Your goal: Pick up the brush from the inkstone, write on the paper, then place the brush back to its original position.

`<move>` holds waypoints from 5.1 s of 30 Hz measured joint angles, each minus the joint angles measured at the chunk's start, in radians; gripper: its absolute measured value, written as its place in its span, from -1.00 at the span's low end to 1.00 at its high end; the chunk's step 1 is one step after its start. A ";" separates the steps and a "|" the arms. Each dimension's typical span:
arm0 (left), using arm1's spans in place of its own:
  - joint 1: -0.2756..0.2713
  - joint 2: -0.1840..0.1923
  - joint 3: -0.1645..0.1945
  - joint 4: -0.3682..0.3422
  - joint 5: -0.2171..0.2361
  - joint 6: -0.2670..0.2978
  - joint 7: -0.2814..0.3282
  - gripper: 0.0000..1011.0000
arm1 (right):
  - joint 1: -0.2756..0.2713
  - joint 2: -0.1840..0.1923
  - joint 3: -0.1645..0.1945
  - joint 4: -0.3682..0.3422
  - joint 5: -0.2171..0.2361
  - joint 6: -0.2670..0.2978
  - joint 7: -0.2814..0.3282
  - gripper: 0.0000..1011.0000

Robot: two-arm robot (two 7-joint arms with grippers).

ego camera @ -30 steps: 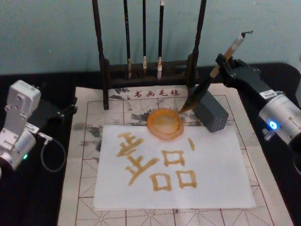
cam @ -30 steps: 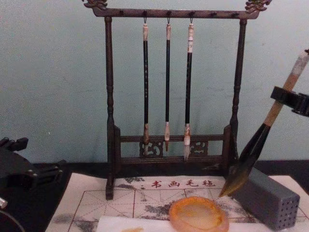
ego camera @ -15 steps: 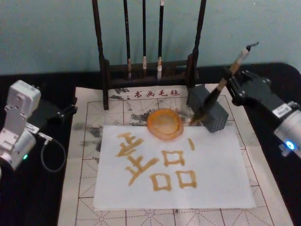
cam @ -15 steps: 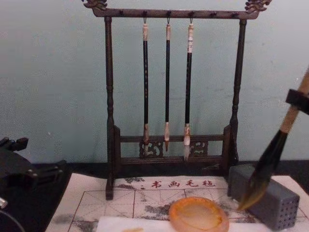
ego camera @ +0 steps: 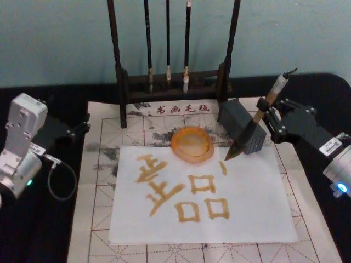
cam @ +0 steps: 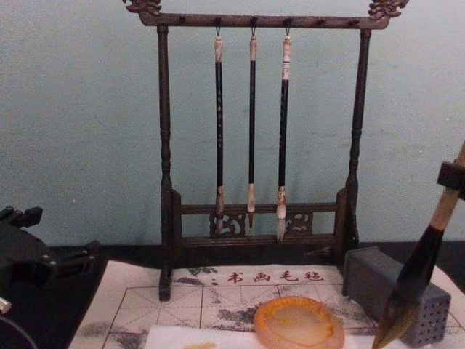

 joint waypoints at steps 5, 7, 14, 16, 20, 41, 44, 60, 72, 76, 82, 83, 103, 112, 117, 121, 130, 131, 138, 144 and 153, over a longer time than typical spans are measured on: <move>0.000 0.000 0.000 0.000 0.000 0.000 0.000 0.98 | -0.004 -0.008 0.000 0.008 -0.024 -0.001 0.010 -0.61; 0.000 0.000 0.000 0.000 0.000 0.000 0.000 0.98 | -0.004 -0.013 0.000 0.011 -0.032 -0.001 0.013 -0.61; 0.000 0.000 0.000 0.000 0.000 0.000 0.000 0.98 | -0.003 -0.027 0.002 0.019 -0.049 0.001 0.021 -0.61; 0.000 0.000 0.000 0.000 0.000 0.000 0.000 0.98 | -0.002 -0.032 0.004 0.022 -0.056 0.002 0.023 -0.61; 0.000 0.000 0.000 0.000 0.000 0.000 0.000 0.98 | 0.001 -0.042 0.007 0.027 -0.068 0.002 0.027 -0.61; 0.000 0.000 0.000 0.000 0.000 0.000 0.000 0.98 | 0.026 -0.074 0.003 0.057 -0.115 -0.011 0.039 -0.61; 0.000 0.000 0.000 0.000 0.000 0.000 0.000 0.98 | 0.028 -0.077 0.002 0.062 -0.118 -0.011 0.040 -0.61; 0.000 0.000 0.000 0.000 0.000 0.000 0.000 0.98 | 0.033 -0.086 0.002 0.071 -0.134 -0.010 0.042 -0.61; 0.000 0.000 0.000 0.000 0.000 0.000 0.000 0.98 | 0.024 -0.085 0.013 0.068 -0.143 -0.017 0.039 -0.61; 0.000 0.000 0.000 0.000 0.000 0.000 0.000 0.98 | 0.017 -0.083 0.020 0.062 -0.144 -0.019 0.037 -0.61; 0.000 0.000 0.000 0.000 0.000 0.000 0.000 0.98 | 0.006 -0.078 0.028 0.053 -0.146 -0.021 0.037 -0.61; 0.000 0.000 0.000 0.000 0.000 0.000 0.000 0.98 | 0.004 -0.077 0.030 0.052 -0.147 -0.021 0.037 -0.61; 0.000 0.000 0.000 0.000 0.000 0.000 0.000 0.98 | -0.012 -0.070 0.046 0.041 -0.159 -0.021 0.036 -0.61; 0.000 0.000 0.000 0.000 0.000 0.000 0.000 0.98 | -0.018 -0.067 0.055 0.038 -0.162 -0.025 0.037 -0.61; 0.000 0.000 0.000 0.000 0.000 0.000 0.000 0.98 | -0.021 -0.066 0.058 0.038 -0.165 -0.029 0.037 -0.61; 0.000 0.000 0.000 0.000 0.000 0.000 0.000 0.98 | -0.023 -0.066 0.060 0.036 -0.167 -0.030 0.037 -0.61; 0.000 0.000 0.000 0.000 0.000 0.000 0.000 0.98 | -0.028 -0.062 0.062 0.031 -0.168 -0.030 0.043 -0.61; 0.000 0.000 0.000 0.000 0.000 0.000 0.000 0.98 | -0.029 -0.062 0.062 0.031 -0.168 -0.030 0.044 -0.61; 0.000 0.000 0.000 0.000 0.000 0.000 0.000 0.98 | -0.039 -0.054 0.062 0.021 -0.165 -0.029 0.052 -0.61; 0.000 0.000 0.000 0.000 0.000 0.000 0.000 0.98 | -0.052 -0.044 0.063 0.006 -0.162 -0.031 0.060 -0.61; 0.000 0.000 0.000 0.000 0.000 0.000 0.000 0.98 | -0.082 -0.025 0.070 -0.024 -0.160 -0.041 0.069 -0.61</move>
